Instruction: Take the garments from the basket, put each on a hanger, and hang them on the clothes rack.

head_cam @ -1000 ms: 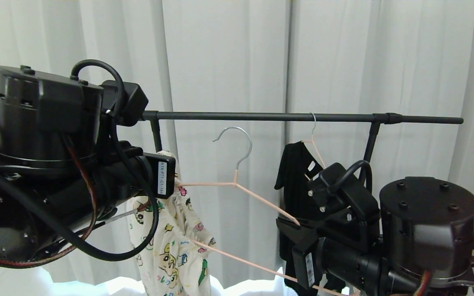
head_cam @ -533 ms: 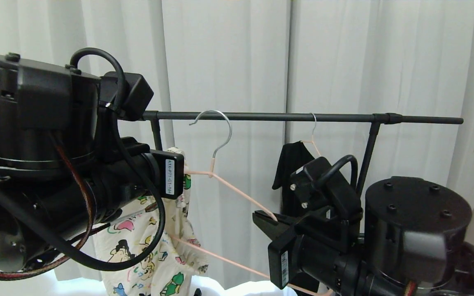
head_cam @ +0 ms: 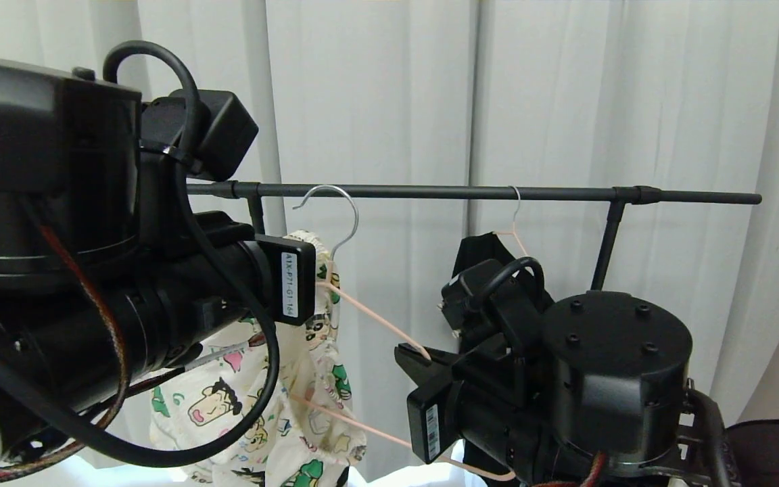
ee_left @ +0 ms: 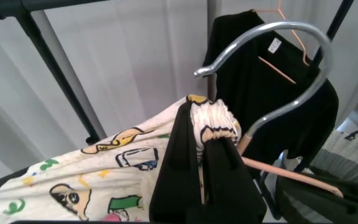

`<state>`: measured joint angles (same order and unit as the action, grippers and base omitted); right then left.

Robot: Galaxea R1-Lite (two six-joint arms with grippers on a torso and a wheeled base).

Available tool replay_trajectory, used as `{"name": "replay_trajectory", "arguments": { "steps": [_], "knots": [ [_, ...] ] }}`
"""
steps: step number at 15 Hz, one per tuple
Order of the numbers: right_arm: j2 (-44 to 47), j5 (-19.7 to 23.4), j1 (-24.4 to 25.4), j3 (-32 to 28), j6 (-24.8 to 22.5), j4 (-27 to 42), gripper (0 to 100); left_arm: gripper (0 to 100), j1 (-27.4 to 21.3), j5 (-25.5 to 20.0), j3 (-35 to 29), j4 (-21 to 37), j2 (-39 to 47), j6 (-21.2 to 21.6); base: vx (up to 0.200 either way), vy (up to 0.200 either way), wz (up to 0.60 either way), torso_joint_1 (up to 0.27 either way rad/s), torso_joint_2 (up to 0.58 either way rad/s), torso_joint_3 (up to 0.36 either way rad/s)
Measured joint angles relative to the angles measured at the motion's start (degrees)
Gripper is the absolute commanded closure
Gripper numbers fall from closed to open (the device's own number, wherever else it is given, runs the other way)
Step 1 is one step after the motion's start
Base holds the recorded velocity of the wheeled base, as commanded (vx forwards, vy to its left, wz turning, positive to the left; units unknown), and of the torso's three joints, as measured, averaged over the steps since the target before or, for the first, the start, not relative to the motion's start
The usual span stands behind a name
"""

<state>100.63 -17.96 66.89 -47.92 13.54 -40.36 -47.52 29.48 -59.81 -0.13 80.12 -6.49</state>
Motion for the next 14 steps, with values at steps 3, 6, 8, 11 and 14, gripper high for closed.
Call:
{"name": "replay_trajectory", "arguments": {
  "steps": [3, 6, 8, 11, 14],
  "knots": [
    [0.16, -2.51, -0.09, -0.10, 1.23, 0.02, 100, 100, 0.00, -0.39, 0.07, 0.02, -1.27, 0.04, 0.000, 0.000, 0.00, 0.000, 0.00, 0.000],
    [0.22, -4.32, -0.11, -0.21, 1.91, -2.17, 100, 100, -0.13, -2.44, 1.84, 0.21, -2.78, 0.28, 0.000, 0.000, 0.00, 0.000, 0.00, 0.000],
    [0.22, -4.62, -0.07, -0.23, 1.91, -2.57, 100, 100, -0.29, -7.03, 1.57, 0.23, -3.08, 0.88, 0.000, 0.000, 0.00, 0.000, 0.00, 0.000],
    [-0.15, -6.58, -0.39, -0.43, 1.91, -2.61, 100, 100, -0.60, -8.18, 0.85, 0.23, -3.13, 1.29, 0.000, 0.000, 0.00, 0.000, 0.00, 0.000],
    [-1.10, -6.92, -2.04, -0.41, 1.65, -2.58, 100, 100, -0.60, -8.05, 1.34, 0.21, -3.66, 1.48, 0.000, 0.000, 0.00, 0.000, 0.00, 0.000]
  ]
}}
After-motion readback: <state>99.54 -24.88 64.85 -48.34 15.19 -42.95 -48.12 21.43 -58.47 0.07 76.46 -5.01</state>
